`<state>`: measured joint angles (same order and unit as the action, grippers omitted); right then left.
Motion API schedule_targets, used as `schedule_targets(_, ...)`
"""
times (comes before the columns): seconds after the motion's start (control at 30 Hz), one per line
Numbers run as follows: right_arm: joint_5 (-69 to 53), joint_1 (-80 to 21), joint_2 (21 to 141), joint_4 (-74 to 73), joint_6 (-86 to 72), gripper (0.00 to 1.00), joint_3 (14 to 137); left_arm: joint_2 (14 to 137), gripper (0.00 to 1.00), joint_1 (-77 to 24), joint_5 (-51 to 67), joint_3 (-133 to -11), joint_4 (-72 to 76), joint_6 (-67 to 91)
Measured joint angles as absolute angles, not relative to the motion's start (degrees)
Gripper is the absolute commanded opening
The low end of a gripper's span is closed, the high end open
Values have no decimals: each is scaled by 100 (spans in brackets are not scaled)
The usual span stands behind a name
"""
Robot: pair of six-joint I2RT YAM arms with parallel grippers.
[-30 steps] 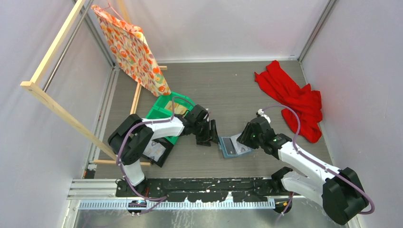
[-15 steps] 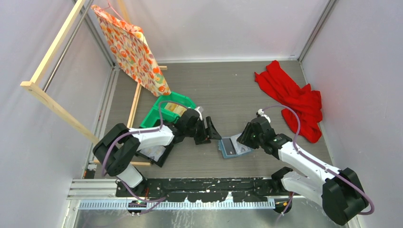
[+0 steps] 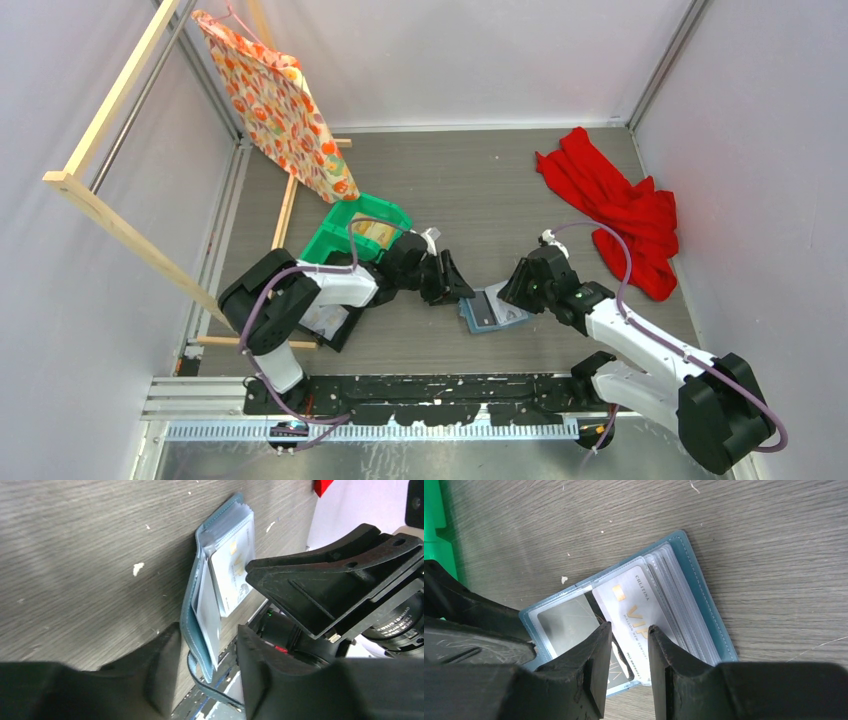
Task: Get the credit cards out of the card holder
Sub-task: Remove the credit card from the card holder.
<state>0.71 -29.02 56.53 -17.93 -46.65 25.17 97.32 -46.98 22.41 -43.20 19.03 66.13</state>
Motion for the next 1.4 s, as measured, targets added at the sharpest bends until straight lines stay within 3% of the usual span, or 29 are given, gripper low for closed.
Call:
schedule_targets(0.2,-99,-2902,5651,-1793,-4670,38,2506,9854,3,-4764,2373,-4320,2108,6735)
schedule_targets(0.23,-137,-2902,5649,-1806,-4672,38,2506,9870,1,-4764,2383,-4320,2134,6744)
schedule_targets(0.73,-768,-2902,5452,-1800,-4818,40,2493,10136,1,-4694,2657,-4322,2388,6696)
schedule_targets(1.3,-2303,-2130,5697,-414,-5358,44,1693,10562,1,-4108,4160,-4003,3863,6659)
schedule_targets(1.33,-2353,-2126,5701,-362,-5387,44,1680,10562,2,-4062,4215,-3972,3872,6667)
schedule_targets(1.4,-2377,-2117,5701,-336,-5400,44,1673,10565,19,-3990,4307,-3977,3760,6608)
